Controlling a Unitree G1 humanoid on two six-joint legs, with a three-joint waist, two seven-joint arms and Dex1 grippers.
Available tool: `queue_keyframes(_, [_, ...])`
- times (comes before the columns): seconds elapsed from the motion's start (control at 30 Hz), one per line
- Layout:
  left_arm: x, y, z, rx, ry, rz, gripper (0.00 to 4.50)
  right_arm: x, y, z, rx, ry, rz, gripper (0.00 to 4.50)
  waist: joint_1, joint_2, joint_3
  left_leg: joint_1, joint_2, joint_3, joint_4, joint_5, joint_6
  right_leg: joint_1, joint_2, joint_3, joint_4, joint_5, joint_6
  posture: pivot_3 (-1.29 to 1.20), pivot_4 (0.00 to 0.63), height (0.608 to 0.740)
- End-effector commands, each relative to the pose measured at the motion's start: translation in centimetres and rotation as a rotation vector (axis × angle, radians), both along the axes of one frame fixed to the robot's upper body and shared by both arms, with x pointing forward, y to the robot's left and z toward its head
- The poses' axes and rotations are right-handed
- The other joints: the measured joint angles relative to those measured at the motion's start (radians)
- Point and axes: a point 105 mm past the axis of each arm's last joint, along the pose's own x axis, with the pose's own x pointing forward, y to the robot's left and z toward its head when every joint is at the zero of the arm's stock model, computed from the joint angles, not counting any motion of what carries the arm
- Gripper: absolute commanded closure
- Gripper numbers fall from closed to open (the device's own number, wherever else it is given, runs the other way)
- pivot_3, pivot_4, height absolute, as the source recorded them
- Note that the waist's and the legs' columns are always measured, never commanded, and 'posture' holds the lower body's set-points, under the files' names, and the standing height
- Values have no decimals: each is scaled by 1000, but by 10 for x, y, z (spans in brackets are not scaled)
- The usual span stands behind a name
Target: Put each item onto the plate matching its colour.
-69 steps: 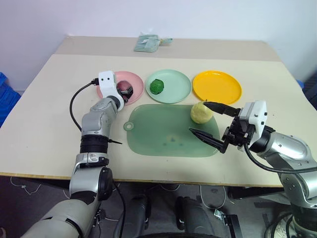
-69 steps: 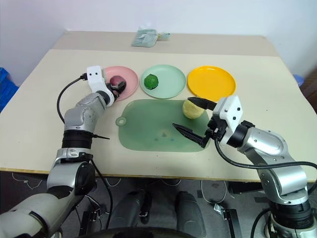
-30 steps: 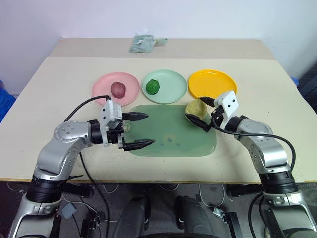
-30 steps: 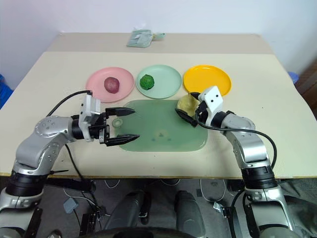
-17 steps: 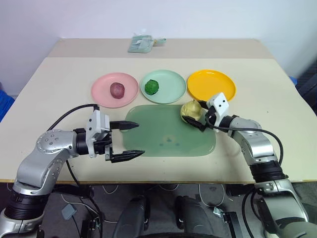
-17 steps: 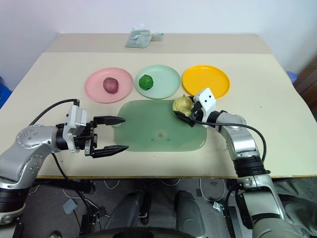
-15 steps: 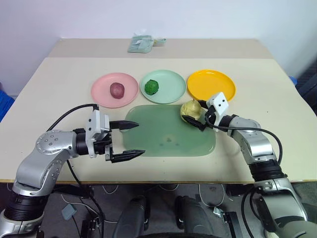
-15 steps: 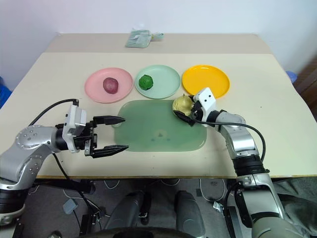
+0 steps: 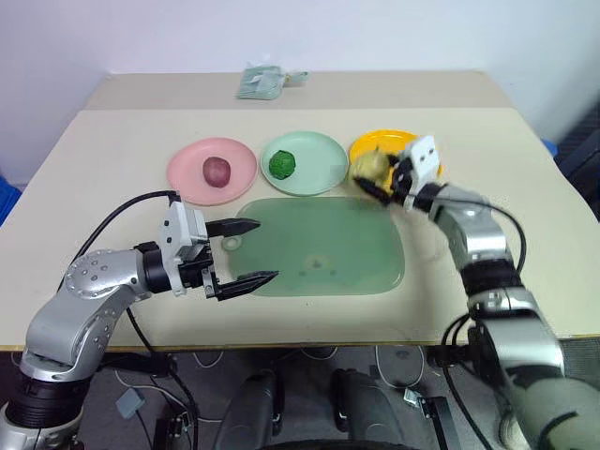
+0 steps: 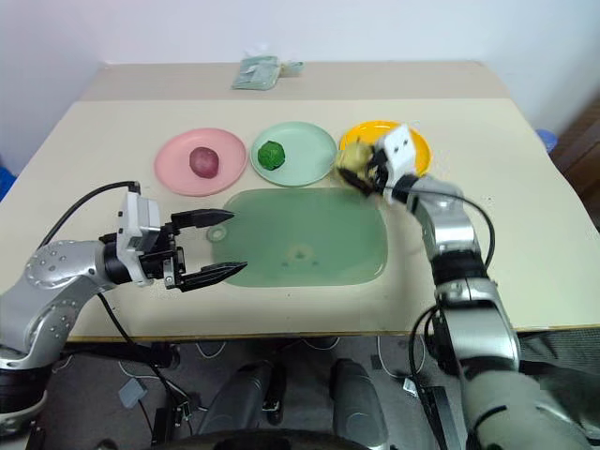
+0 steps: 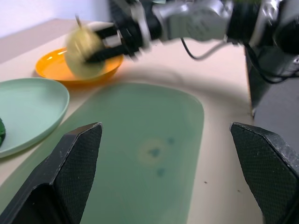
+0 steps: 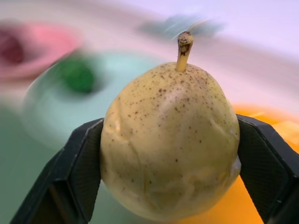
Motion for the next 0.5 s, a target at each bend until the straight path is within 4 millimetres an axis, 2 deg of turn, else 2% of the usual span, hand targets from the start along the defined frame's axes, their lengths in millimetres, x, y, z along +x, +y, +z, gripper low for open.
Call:
queue_keyframes(0.03, [-7, 1, 10, -11, -42, 29, 0, 14, -17, 17, 43, -37, -124, 1081, -2, 0, 0, 0, 0, 0, -1, 1, -1, 0, 0, 0, 0, 0, 0, 0, 150, 740])
queue_keyframes(0.13, [-10, 1, 10, -10, -47, 64, 0, 21, -20, 14, 39, 0, -175, 1081, -1, 0, 0, 0, 0, 0, -2, 1, -2, 0, 0, 0, -1, 0, 0, 0, 150, 740])
queue_keyframes(0.2, [-12, 1, 11, -12, -44, 89, 0, 22, -20, 6, 32, 37, -188, 47, 0, 0, 0, 0, 0, 0, -2, 1, -2, 0, 0, 1, -2, 0, 0, 0, 150, 740])
queue_keyframes(0.3, [-10, 3, 10, 4, -56, 151, 0, 23, -24, -2, -1, 49, -228, 21, -1, 0, 0, 0, 0, 0, -2, 1, -1, 0, 0, 1, -2, 0, -1, 0, 150, 740])
queue_keyframes(0.5, [7, 12, 8, 49, -120, 337, 0, 22, -32, 5, 17, -2, -261, 21, -1, 1, 0, 0, 0, 0, -2, 1, -2, 0, 0, 1, -1, 0, -1, 0, 150, 740])
